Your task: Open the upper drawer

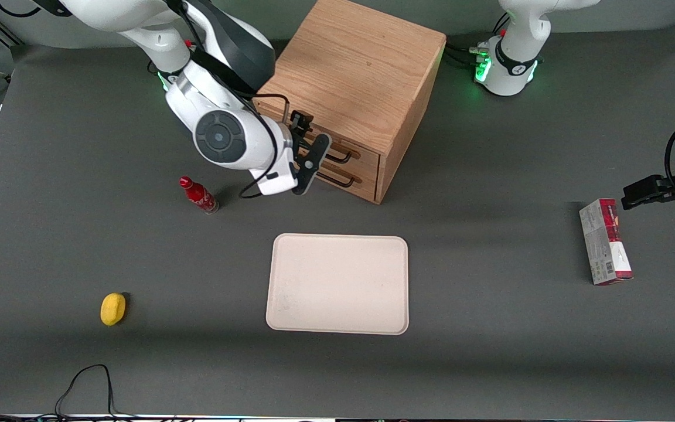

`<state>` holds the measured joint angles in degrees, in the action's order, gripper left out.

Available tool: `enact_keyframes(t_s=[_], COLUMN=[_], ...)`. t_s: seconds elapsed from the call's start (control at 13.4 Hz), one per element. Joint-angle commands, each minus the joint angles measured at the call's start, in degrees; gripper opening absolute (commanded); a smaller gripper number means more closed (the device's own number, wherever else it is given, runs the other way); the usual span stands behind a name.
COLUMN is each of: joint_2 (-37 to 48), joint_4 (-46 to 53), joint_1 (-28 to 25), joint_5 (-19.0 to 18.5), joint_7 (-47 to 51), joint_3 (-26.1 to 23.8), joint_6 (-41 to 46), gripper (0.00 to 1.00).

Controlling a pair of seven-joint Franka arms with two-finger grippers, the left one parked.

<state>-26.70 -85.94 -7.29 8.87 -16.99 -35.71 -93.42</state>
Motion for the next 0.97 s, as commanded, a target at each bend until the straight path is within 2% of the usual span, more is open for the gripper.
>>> enact_keyframes(t_s=[0.0,0.52,0.75,0.9], joint_2=[-0.7,-3.7,-4.4,-5.1], joint_4=[-0.6,-2.3,-1.6,0.1], joint_1=[-0.2,-1.4,-1.1,-0.9], joint_5=[-2.5,-6.1,-9.9,-13.8], joint_7=[-0.7,-0.1,-0.3,-0.4], joint_3=[-0.3,-0.3,-0.2,0.1], joint_6=[-1.0,-7.2,-7.5,-7.1], gripper=[1.00,1.00,1.00,1.00])
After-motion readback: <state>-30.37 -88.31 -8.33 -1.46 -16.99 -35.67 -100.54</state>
